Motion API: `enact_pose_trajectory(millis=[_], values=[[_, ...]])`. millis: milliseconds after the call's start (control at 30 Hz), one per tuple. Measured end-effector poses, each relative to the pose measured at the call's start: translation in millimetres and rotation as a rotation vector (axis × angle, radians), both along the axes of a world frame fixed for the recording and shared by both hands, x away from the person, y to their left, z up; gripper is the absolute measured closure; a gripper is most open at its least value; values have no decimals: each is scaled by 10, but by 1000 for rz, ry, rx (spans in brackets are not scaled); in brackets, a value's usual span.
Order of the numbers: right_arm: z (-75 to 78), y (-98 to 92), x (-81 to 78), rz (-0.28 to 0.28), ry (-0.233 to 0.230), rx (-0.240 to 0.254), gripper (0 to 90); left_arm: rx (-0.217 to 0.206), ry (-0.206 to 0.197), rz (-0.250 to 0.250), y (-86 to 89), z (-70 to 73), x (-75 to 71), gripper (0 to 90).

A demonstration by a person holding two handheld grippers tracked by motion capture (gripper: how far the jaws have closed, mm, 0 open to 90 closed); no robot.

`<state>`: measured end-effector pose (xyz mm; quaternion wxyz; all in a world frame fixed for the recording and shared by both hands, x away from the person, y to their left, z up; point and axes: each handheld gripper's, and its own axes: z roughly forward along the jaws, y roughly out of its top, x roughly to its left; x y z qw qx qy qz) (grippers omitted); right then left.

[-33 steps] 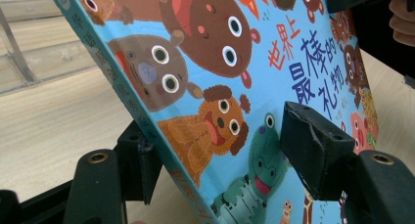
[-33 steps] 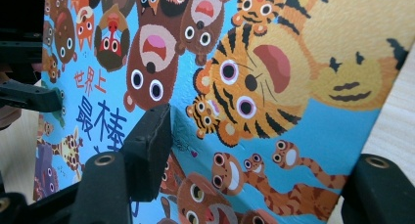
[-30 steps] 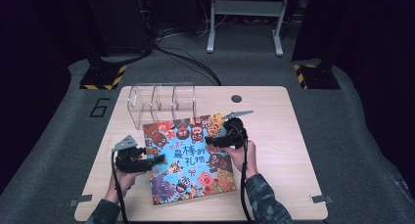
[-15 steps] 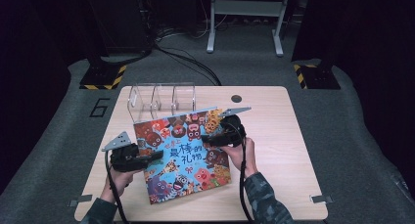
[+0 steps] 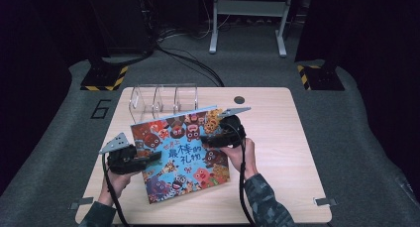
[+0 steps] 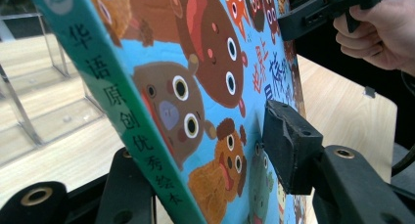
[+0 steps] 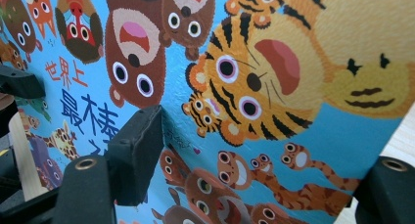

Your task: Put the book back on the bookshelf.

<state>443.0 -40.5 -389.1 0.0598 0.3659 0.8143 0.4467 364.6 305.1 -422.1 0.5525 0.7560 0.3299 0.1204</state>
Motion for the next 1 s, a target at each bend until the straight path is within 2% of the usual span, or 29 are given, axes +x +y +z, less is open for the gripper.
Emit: enact_pose_trajectory(millis=[33,67,133,333,367,433,500,600,667,700,733,767,800,833,867,900,933,1000], values=[[22,15,-9,-1,9,3,293,11,-14,4,8,25,-14,527],[29,16,-4,10,-7,2,292,11,-14,4,8,25,-14,533],[53,29,-17,15,-10,-3,282,36,-47,1,15,81,-42,538],[119,49,-35,33,-44,-6,276,75,-91,19,29,141,-87,570],[129,60,-48,34,-48,-7,271,93,-100,19,40,152,-94,570],[146,79,-74,32,-65,-17,265,113,-117,28,42,156,-113,594],[141,96,-97,42,-81,-32,259,153,-136,27,46,132,-141,615],[118,112,-113,56,-98,-46,259,172,-139,12,62,78,-162,621],[109,126,-153,60,-110,-54,258,174,-154,11,68,65,-194,622],[97,114,-163,70,-127,-47,258,186,-173,12,65,91,-215,615],[94,111,-174,66,-130,-47,258,147,-175,23,76,127,-225,610],[85,110,-191,60,-134,-39,257,147,-175,23,76,127,-225,607],[80,105,-195,65,-142,-39,257,117,-197,28,77,199,-246,599],[80,104,-205,61,-138,-37,257,117,-197,28,77,199,-246,569],[80,104,-205,61,-138,-37,257,77,-193,29,78,246,-252,569],[77,102,-209,64,-144,-37,257,80,-204,21,65,337,-259,529],[77,102,-209,64,-144,-37,256,80,-204,21,65,337,-259,520],[78,102,-201,68,-145,-36,252,84,-227,37,48,449,-259,516]])
